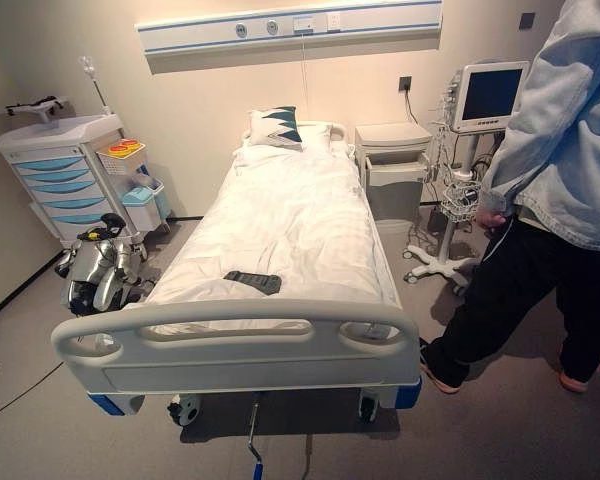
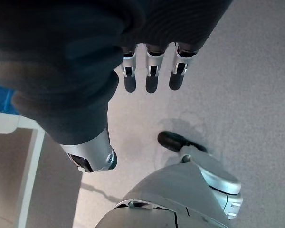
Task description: Raise the hospital bed
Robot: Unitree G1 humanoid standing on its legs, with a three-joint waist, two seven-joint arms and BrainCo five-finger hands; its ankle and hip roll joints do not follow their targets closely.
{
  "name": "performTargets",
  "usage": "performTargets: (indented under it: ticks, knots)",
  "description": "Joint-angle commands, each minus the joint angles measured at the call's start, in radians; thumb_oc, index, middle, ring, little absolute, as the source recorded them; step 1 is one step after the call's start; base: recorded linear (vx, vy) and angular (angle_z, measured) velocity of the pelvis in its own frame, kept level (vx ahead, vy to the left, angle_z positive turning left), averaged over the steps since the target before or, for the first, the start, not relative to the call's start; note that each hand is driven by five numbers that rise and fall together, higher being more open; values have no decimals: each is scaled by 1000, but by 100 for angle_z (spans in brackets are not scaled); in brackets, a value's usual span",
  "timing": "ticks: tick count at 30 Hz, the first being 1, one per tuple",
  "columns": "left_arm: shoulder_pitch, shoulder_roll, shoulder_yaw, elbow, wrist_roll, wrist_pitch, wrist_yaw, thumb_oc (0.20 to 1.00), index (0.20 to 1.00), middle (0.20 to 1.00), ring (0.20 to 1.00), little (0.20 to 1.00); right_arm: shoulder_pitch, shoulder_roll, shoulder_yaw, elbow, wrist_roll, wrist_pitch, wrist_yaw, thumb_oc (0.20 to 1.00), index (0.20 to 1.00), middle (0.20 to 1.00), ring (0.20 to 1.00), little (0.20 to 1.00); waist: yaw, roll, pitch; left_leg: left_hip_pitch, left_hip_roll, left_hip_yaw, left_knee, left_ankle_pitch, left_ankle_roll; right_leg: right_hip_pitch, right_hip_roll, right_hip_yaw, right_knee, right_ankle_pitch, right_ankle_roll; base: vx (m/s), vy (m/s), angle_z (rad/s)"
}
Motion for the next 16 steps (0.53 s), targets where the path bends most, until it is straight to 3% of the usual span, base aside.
performTargets:
  ticks: [1, 16]
  knots:
    - [-60, 26, 20, 43, 37, -25, -2, 1000, 1000, 1000, 1000, 1000, -71, 49, -3, 47, -3, -7, 1, 1000, 1000, 1000, 1000, 1000, 15, -82, 29, 14, -51, 30, 3, 15, 30, 7, -31, 2, 9, 25, 41, 10, 4, -5]
    - [-38, 28, 44, 41, 0, -37, -5, 1000, 1000, 1000, 1000, 1000, -88, 51, 4, 53, -18, -14, -3, 1000, 1000, 1000, 1000, 1000, 8, -95, 29, 25, -45, 55, 3, 7, 35, 1, -32, 23, 8, 28, 45, 0, 6, -4]
